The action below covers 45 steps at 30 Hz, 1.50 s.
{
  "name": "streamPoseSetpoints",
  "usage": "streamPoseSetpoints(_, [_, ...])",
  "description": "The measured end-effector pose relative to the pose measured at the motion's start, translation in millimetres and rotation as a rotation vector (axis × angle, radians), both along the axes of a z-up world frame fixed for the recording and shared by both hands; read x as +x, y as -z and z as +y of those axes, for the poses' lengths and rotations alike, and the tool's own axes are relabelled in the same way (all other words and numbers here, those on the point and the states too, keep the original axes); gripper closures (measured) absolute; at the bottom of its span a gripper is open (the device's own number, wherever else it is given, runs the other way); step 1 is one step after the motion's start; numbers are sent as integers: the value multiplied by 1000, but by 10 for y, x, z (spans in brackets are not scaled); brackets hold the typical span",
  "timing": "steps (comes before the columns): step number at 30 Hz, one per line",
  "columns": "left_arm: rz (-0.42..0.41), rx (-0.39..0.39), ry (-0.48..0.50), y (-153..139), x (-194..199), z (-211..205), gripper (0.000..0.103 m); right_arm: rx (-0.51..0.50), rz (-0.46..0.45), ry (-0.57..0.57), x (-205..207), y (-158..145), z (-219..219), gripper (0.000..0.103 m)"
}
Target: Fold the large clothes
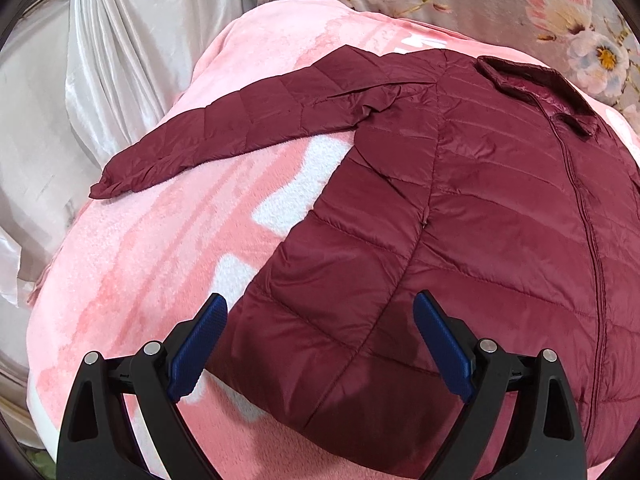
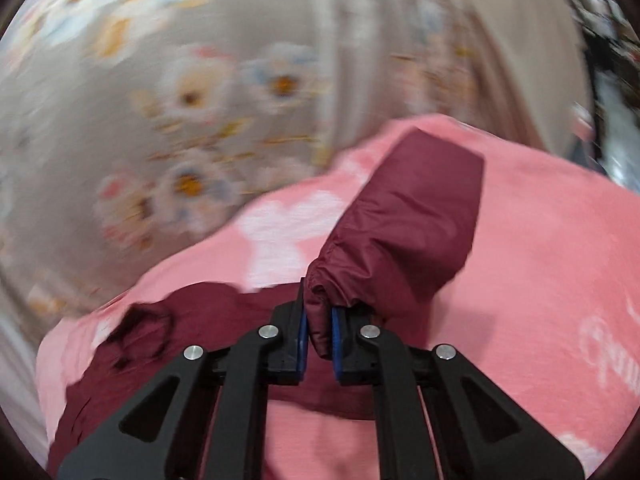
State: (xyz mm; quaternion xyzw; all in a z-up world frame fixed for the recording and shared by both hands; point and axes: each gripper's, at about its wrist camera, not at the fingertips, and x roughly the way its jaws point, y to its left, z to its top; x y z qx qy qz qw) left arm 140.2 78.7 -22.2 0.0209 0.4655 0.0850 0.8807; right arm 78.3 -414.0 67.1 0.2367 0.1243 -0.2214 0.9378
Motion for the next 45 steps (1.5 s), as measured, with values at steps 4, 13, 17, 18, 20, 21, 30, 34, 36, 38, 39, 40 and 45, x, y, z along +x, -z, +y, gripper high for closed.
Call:
streamPoseSetpoints(4, [-6, -7, -7, -13, 18, 60, 11, -77, -1, -235, 519, -200, 808, 95])
streamPoseSetpoints(13, [9, -38, -50, 73, 53, 363, 11, -176, 134, -612, 1288, 185, 2464, 95])
streamPoseSetpoints(17, [15, -43, -70, 122, 68, 488, 12, -208, 210, -682, 1433, 474, 2913, 94])
streamPoseSetpoints(18, [15, -45, -75, 130, 70, 519, 12, -216, 235, -699, 1465, 578, 3015, 93])
streamPoseSetpoints(20, [14, -53, -77, 136, 70, 553, 12, -213, 271, -732, 1523, 686, 3109, 88])
streamPoseSetpoints(21, [14, -60, -75, 132, 78, 565, 12, -203, 286, -751, 1531, 736, 3144, 83])
streamPoseSetpoints(30, [-36, -267, 82, -217, 290, 330, 13, -160, 181, -671, 1046, 464, 2682, 38])
streamPoseSetpoints(34, [-11, -381, 191, -293, 560, -2, 12, -91, 199, -510, 859, 448, 1981, 38])
streamPoseSetpoints(36, [22, -446, 222, -265, 728, -187, 12, -49, 204, -430, 771, 472, 1615, 38])
streamPoseSetpoints(38, [48, -513, 238, -227, 861, -316, 12, 25, 201, -369, 707, 529, 1246, 38])
streamPoseSetpoints(39, [67, -542, 235, -187, 946, -395, 12, 75, 197, -336, 681, 574, 1033, 38])
streamPoseSetpoints(40, [83, -554, 226, -158, 1002, -450, 12, 126, 192, -306, 669, 627, 835, 38])
streamPoseSetpoints(45, [134, -603, 166, -18, 1261, -572, 33, 383, 155, -246, 751, 957, 170, 38])
